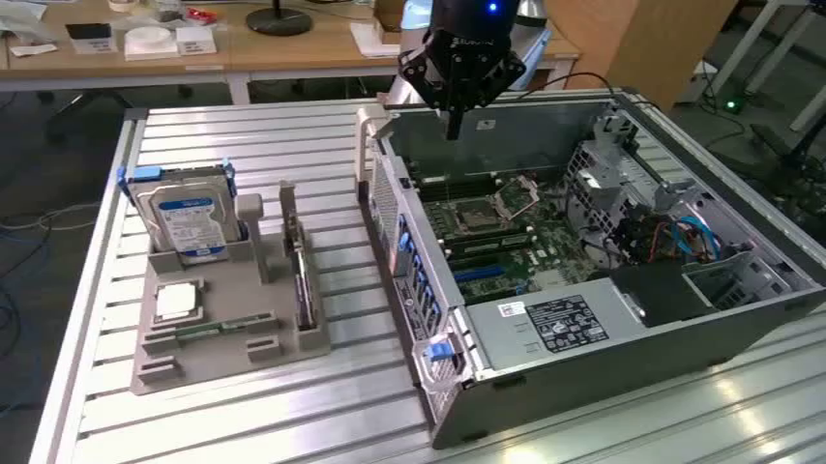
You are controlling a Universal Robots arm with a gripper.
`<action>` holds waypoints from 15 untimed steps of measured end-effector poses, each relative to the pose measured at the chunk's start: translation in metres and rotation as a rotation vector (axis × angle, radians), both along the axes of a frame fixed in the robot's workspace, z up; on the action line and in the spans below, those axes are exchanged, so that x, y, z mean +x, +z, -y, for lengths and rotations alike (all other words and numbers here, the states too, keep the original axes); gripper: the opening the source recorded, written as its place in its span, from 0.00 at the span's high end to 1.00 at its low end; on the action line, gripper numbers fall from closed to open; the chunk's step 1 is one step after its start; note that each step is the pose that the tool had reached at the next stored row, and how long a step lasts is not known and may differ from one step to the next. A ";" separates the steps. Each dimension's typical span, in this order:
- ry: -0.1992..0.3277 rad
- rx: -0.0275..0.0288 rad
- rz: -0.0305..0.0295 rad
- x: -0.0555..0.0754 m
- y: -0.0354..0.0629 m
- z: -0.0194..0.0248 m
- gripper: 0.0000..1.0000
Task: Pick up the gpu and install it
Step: 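Reach for the gpu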
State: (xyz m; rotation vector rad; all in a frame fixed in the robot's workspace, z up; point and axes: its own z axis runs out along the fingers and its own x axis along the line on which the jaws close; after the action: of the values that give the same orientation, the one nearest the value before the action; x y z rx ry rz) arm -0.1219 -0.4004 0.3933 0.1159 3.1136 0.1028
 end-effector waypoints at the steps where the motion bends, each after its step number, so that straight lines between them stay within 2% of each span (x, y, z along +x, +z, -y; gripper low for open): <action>1: 0.000 0.0001 0.0000 0.000 0.0000 0.0000 0.89; 15: 0.000 0.0000 0.0000 -0.012 0.0000 0.0001 0.89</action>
State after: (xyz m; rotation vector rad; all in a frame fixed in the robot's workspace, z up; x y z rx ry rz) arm -0.1338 -0.4004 0.3933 0.1158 3.1136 0.1028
